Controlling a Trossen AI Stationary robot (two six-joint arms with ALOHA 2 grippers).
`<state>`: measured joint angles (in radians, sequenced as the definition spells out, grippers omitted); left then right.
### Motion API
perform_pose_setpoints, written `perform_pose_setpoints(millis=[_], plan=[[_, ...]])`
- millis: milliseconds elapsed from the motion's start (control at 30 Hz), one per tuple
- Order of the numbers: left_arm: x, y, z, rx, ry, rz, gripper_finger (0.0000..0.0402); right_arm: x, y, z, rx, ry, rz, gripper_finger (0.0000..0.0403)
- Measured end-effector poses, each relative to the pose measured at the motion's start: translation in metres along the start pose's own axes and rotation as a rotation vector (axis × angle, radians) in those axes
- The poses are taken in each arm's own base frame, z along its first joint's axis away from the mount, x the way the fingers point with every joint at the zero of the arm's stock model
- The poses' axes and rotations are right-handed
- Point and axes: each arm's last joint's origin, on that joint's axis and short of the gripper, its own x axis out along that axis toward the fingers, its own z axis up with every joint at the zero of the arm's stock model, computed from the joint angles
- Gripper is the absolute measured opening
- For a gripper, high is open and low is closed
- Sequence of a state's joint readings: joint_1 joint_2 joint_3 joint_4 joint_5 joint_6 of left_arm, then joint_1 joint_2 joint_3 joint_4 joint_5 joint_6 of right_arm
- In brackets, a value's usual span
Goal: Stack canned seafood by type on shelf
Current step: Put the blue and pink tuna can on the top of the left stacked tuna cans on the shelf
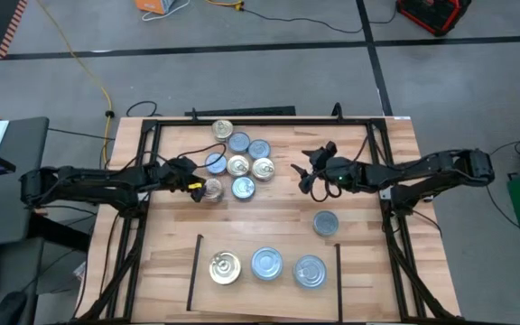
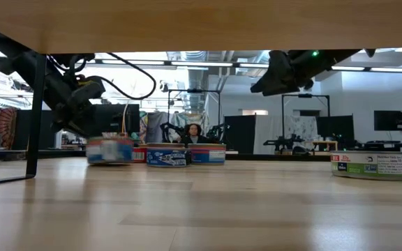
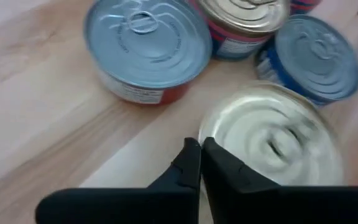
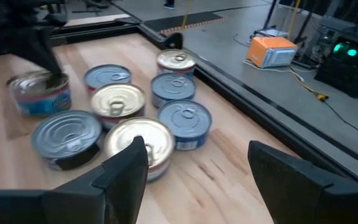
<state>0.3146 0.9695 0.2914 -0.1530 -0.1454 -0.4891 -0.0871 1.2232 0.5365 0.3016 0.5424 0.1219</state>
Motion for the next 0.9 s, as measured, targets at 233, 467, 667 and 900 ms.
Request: perform_pose_setpoints(millis=[233, 467, 667, 900], plan=[[-0.001, 0.005, -0.014, -0.016, 0.081, 0.134, 0.0000, -0.004, 0.008, -0.001, -0.011, -0.003, 0.036, 0.0302], [-0.010, 0.006, -0.013, 0.001, 0.023, 0.205, 0.0000, -0.006, 0.011, 0.001, 0.006, -0.023, 0.050, 0.0302], [-0.042, -0.004, 0.006, 0.054, -0.084, 0.196, 0.0000, -0.006, 0.010, 0.001, 0.006, -0.023, 0.048, 0.0302], [-0.077, -0.030, 0.033, 0.323, -0.158, -0.016, 0.0007, -0.004, 0.009, 0.000, 0.015, -0.005, 0.112, 0.0302]])
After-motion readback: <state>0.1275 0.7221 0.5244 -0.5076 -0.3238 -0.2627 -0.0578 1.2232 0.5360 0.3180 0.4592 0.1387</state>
